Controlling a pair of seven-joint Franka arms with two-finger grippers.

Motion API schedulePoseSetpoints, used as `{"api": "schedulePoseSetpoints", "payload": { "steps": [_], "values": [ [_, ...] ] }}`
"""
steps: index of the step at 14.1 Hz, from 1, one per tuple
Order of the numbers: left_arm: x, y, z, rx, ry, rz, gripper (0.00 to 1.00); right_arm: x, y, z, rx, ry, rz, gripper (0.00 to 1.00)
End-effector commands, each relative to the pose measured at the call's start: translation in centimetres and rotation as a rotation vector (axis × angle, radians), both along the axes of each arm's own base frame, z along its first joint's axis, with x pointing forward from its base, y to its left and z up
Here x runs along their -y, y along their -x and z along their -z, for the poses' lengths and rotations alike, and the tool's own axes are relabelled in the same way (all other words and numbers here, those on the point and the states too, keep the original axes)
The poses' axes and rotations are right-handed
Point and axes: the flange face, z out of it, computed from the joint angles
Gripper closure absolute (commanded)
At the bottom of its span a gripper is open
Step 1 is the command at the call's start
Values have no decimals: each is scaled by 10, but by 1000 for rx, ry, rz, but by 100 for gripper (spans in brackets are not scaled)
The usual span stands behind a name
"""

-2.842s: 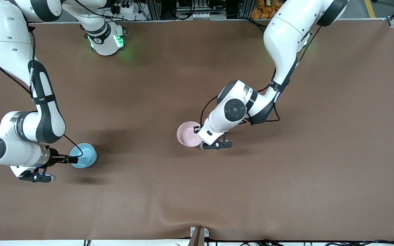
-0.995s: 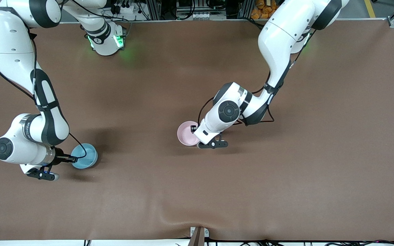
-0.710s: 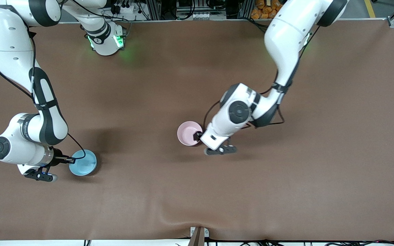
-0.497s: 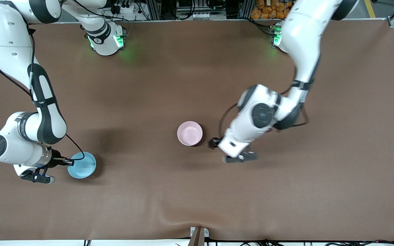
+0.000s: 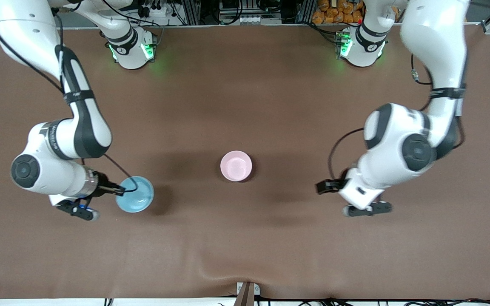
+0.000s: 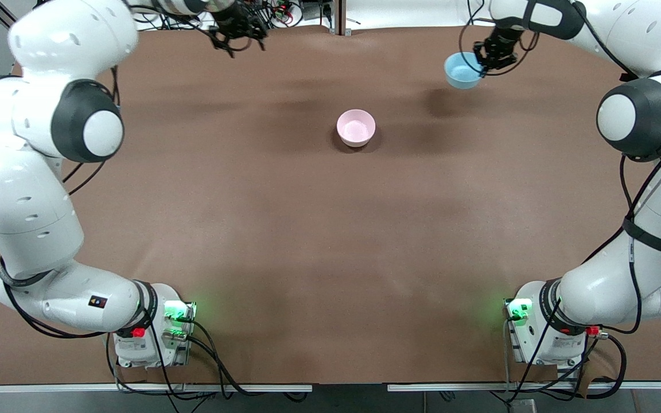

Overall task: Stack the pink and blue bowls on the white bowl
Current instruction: 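Open the left gripper and withdraw it from the stacked bowls, then carry the blue bowl with the right gripper onto the pink bowl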

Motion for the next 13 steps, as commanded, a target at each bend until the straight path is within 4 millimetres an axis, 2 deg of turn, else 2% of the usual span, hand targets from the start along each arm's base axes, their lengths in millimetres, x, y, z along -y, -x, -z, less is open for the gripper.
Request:
{"api": "schedulePoseSetpoints", "payload": {
  "steps": [1, 3, 6, 9, 12, 13],
  "values": [
    [-62, 3, -37, 17, -64, 73, 0, -54, 20, -16, -20, -28, 30, 100],
    [-97, 9, -61, 10, -103, 92, 0, -114, 37, -16, -21, -18, 49, 100],
    [-136, 27, -101, 9, -114, 50, 0, -181, 63, -4, 8, -16, 113, 100],
    [-142, 62, -151, -42, -126, 47, 0, -231, 98, 16, 9, -9, 153, 100],
    [-142, 99, -204, -50, -167, 61, 0, -272, 131, 18, 8, -7, 207, 100],
    [-143, 108, -215, -57, -172, 64, 0, -281, 144, 25, -3, 5, 205, 100]
  ]
}}
